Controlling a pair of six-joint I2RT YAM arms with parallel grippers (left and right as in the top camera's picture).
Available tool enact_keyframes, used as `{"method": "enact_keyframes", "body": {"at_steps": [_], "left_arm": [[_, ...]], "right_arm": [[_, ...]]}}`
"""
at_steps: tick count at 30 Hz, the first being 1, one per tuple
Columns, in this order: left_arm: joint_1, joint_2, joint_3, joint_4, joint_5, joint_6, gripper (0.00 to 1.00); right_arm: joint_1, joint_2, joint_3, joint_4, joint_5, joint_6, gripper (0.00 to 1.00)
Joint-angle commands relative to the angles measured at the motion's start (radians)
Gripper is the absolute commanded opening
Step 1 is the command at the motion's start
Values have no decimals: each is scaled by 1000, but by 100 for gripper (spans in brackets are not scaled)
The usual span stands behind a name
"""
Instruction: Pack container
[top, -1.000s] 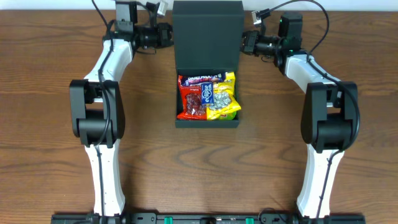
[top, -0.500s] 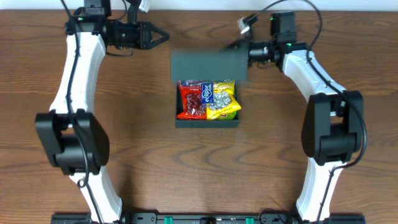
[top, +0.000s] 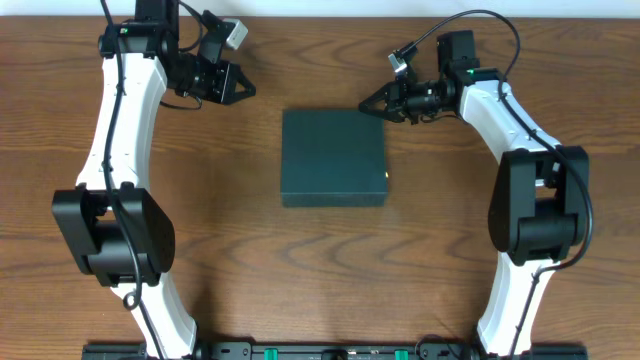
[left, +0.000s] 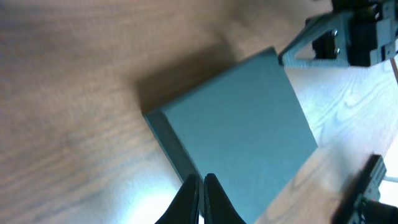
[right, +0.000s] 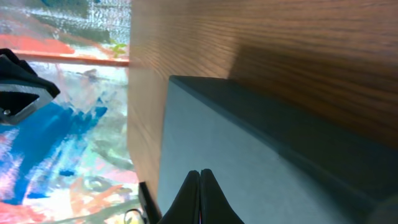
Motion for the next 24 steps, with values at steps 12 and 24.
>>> {"method": "enact_keyframes", "body": {"at_steps": [12,24], "left_arm": [[3,-152,12,-201,-22,43,6],[3,-420,-58,-467,86,295,6]], "right_arm": [[-5,-280,1,-119,257,-200,1],[71,-620,-1,-487,510,-249,1]]}}
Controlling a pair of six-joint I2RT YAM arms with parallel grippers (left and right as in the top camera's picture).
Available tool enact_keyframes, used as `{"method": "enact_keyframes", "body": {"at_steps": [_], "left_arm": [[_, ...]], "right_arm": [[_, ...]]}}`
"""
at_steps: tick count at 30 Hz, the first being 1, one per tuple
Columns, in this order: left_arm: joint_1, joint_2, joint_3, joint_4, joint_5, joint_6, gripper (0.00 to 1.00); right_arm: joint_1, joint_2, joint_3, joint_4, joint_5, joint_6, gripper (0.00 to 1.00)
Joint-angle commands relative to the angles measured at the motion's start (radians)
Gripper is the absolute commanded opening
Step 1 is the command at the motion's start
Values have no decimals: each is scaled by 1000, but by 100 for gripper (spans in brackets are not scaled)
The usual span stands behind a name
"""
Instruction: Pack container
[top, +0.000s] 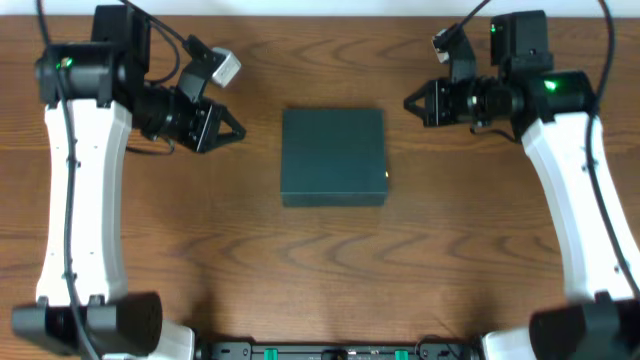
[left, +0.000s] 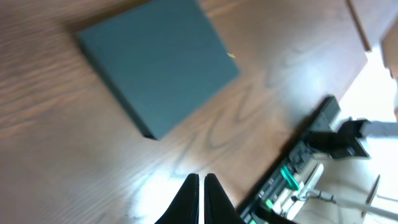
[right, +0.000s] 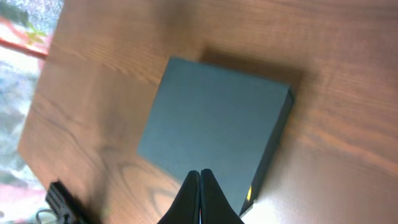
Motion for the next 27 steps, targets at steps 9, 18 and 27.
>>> {"method": "enact_keyframes", "body": {"at_steps": [9,18,27], "left_arm": [[3,-395,-357,13,100,124,6],[3,-712,-678,106,42,10,6],[3,-883,-928,213,42,-135,6]], "right_arm": [[230,-369,-141,-134,119,18,2],[249,-797,-571,-61,153,108,2],[249,-1063,-894,0,153,276,2]]}}
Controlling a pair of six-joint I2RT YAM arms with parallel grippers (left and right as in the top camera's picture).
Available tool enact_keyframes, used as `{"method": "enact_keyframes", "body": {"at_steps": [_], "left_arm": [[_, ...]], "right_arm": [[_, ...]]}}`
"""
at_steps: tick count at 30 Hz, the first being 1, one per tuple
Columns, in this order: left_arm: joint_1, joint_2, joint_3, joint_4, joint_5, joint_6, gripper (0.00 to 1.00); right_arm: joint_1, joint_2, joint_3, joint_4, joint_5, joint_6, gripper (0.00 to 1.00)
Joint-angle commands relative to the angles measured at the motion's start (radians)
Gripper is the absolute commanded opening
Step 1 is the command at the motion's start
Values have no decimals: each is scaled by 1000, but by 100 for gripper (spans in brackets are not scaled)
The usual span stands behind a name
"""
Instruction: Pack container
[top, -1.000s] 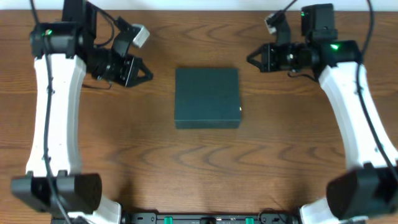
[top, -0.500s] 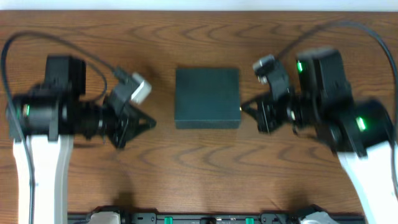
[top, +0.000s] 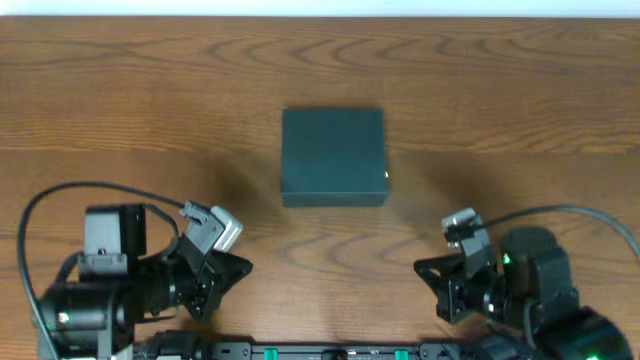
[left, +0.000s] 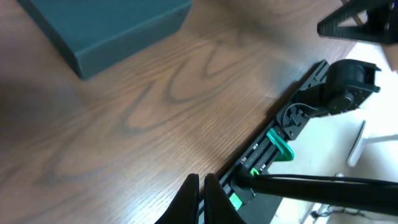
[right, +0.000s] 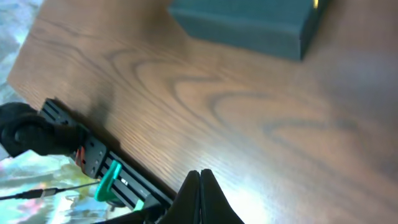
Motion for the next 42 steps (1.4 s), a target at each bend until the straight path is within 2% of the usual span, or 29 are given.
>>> {"method": "enact_keyframes", "body": {"at_steps": [1,2,3,4,5,6,7,10,28,33,36,42], "left_arm": [[3,-27,-74,33,-6,-79,6],[3,-30,-90,44,-5,-86,6],[3,-30,-102,55,-4,-97,6],[3,-29,-112,64,-3,-107,6],[3,-29,-118,67,-3,-115,18],[3,-29,-121,67,-3,-116,90],[3,-29,-121,67,-3,-116,95],[3,-29,-121,60,-3,-127,95],[3,-29,-121,59,-13,-129,95],[3,-30,-121,66,-244,-129,95],[3,-42,-121,160,-291,-130,95],[3,-153,-180,488,-507,-131,95]], "right_arm": [[7,-47,-72,26,5,95,2],[7,-53,-90,35,6,105,1],[7,-53,-101,40,6,112,18],[7,-51,-114,47,6,115,55],[7,-51,-126,54,6,117,99],[7,-51,-138,58,6,127,99],[7,-51,-150,61,6,150,99],[6,-51,-172,65,7,224,99],[7,-51,-181,60,6,223,99],[7,-51,-181,60,6,223,99],[7,-51,-181,60,6,223,99],[7,-51,-181,60,6,223,99]]}}
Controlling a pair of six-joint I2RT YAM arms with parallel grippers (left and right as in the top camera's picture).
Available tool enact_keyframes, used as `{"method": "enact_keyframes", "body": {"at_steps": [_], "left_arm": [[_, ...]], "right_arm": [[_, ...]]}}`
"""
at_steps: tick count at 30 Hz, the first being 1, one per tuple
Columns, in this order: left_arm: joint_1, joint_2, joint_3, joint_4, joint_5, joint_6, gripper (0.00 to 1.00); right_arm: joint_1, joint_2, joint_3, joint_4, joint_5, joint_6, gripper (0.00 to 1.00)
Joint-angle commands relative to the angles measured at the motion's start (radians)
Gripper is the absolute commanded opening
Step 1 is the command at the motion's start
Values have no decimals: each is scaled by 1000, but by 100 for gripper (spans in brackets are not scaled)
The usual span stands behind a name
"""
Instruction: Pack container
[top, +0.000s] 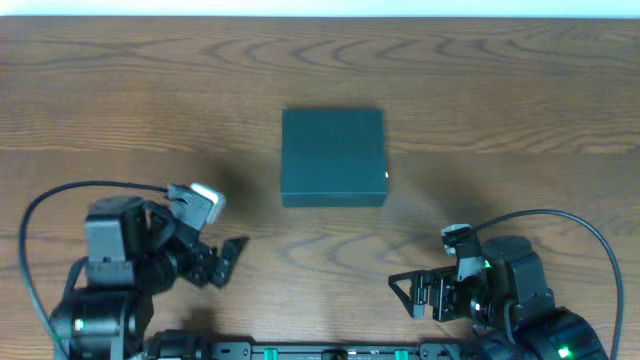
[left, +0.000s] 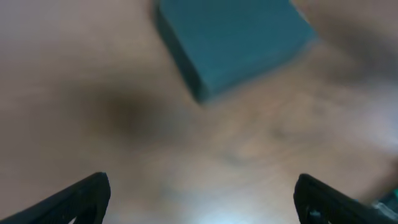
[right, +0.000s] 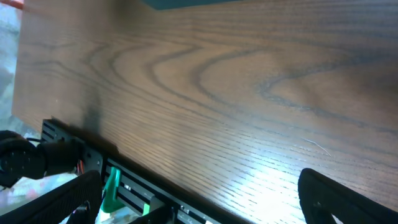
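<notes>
The dark green closed box (top: 332, 157) lies flat in the middle of the wooden table, its lid on. It shows blurred at the top of the left wrist view (left: 233, 43), and only its near edge shows in the right wrist view (right: 186, 3). My left gripper (top: 228, 262) sits low at the front left, open and empty, well short of the box; its fingers (left: 87, 194) stand wide apart. My right gripper (top: 403, 295) is at the front right, also open and empty, with its fingertips (right: 326, 194) spread over bare wood.
The wooden table (top: 500, 120) stretches around the box. A black rail with green clips (right: 112, 186) runs along the table's front edge, close under both arms. A cable (top: 60, 200) loops from the left arm.
Both grippers, shut before, now stand wide open. Both arms stay folded at the front edge; the left wrist has swung to face the box. The box has not moved.
Both grippers were shut at the box's far corners. Then they were shut further out to each side. Then both arms were folded back at the front edge, still shut. Now both grippers are open there, and the box lies where it was throughout.
</notes>
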Motion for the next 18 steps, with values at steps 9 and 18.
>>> {"method": "enact_keyframes", "body": {"at_steps": [9,18], "left_arm": [[3,-341,-387,362,-331,-175,95],[4,-571,-662,515,-404,-327,95]], "right_arm": [[7,-5,-3,1,4,11,99],[7,-5,-3,1,4,11,99]]}}
